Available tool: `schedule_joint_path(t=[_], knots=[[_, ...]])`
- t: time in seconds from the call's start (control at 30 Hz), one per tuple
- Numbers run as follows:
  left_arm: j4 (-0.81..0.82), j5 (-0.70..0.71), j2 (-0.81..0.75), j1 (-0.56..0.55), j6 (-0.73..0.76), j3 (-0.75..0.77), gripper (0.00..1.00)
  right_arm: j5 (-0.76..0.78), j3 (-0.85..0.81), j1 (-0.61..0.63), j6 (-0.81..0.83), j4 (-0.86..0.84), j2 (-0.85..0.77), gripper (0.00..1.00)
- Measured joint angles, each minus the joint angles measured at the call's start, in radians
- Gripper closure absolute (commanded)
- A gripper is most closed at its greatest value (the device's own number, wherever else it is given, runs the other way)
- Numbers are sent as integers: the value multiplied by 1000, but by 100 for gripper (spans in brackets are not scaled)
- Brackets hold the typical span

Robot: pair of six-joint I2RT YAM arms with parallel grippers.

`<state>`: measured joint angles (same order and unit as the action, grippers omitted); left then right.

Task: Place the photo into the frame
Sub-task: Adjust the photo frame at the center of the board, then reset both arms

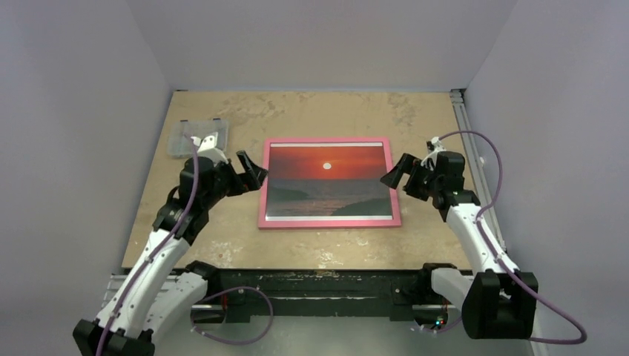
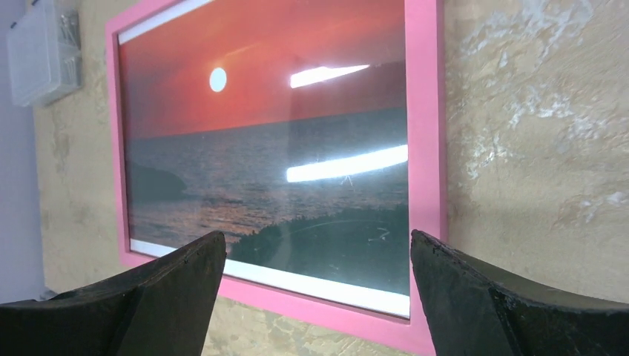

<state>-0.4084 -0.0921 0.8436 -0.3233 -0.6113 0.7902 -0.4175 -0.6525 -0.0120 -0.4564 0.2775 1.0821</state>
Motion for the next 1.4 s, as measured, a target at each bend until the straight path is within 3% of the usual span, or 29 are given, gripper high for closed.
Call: schedule_joint_path(t=[0.3,0.53,0.67,0.8,0.9,1.03,1.23,1.4], knots=[[60,274,-394,0,165,-236,0,160,49,1,22,-102,-193,6],[137,476,-448,0,237,-375,0,321,262,1,117,-364,-358,5],[220,599,-426,0,268,-486,0,409,387,1,191,-515,-358,2],[381,704,-352,0,328,-572,0,488,455,1,265,-674,-248,2],[666,735,-243,0,404,-671,0,518,479,1,294,-827,-120,2],[1022,743,33,5,513,-769,0,555,483,1,327,-983,61,1],[1431,671,333,78,617,-755,0,603,433,1,332,-1118,210,1],[1624,600,546,131,644,-699,0,570,426,1,335,-1336,336,3]])
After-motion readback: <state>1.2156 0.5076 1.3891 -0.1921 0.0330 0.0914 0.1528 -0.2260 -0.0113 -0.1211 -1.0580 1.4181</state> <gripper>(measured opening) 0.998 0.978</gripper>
